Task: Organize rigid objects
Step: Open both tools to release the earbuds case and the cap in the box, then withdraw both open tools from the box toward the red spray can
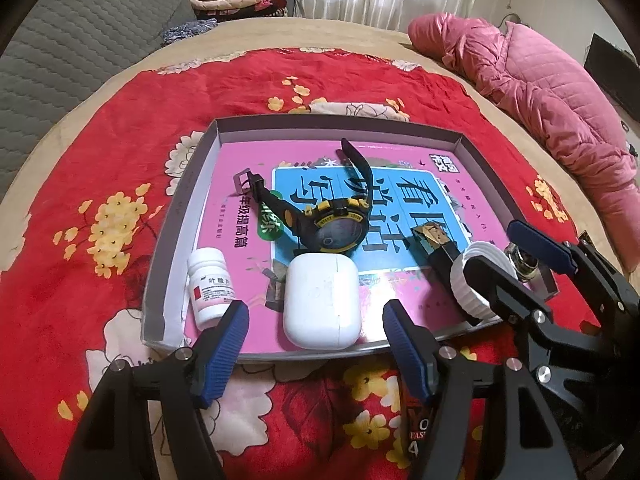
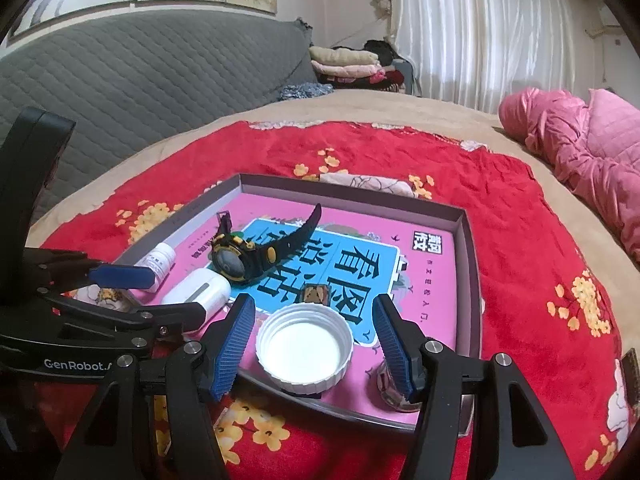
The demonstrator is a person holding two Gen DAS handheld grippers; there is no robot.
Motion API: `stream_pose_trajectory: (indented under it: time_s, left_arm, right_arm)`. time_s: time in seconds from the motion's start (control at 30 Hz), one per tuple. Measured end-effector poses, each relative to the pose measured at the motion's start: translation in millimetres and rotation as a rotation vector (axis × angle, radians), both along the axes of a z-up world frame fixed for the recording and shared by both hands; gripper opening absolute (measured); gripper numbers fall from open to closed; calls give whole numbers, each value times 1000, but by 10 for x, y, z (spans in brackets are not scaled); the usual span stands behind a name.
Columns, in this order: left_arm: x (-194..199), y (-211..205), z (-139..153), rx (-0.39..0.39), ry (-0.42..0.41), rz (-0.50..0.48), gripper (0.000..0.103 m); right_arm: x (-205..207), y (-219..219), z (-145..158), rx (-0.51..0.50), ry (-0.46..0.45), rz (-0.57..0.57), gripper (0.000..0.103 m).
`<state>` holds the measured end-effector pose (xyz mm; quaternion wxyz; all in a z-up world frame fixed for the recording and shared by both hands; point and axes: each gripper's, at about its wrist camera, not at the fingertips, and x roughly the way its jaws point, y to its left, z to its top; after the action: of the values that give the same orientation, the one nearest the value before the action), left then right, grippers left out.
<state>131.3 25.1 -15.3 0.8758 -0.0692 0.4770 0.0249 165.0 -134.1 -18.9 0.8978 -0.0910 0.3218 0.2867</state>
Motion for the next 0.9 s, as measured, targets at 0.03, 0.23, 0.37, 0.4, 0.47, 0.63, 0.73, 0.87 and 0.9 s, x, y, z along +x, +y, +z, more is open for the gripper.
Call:
stream_pose_trajectory:
  time_s: [0.03, 0.23, 0.37, 0.4, 0.47, 0.63, 0.73, 0.87, 0.9]
  left_arm:
    - [-8, 1, 9, 0, -1, 0, 69]
    - [-68, 16, 50, 2, -6, 6, 69]
    - [-105, 18, 96, -1, -11, 5, 69]
    - [-115, 12, 104, -2, -13, 4, 69]
    - [-141, 6, 121, -4, -16, 2, 69]
    - [-203, 17, 167, -6, -18, 1, 69]
    - [-243, 27, 204, -9, -22, 2, 69]
    - [-307, 7, 228, -14, -14, -15, 69]
    - [-333, -10, 234, -12, -17, -21, 69]
  right_arm:
    - [-7, -7, 15, 3, -7, 1, 63]
    - [-33, -44, 74, 16, -20, -3, 63]
    - [-70, -108, 121, 32, -30, -9, 63]
    - [-83, -129, 136, 37, -33, -10, 64]
    - [-121, -168, 159, 47, -40, -14, 81]
    - [-227, -218, 220, 47, -62, -20, 83]
    - [-268, -246, 240, 38, -68, -27, 83]
    - [-317, -292, 251, 45, -40, -38, 83]
    - [-348, -304, 257, 50, -29, -36, 83]
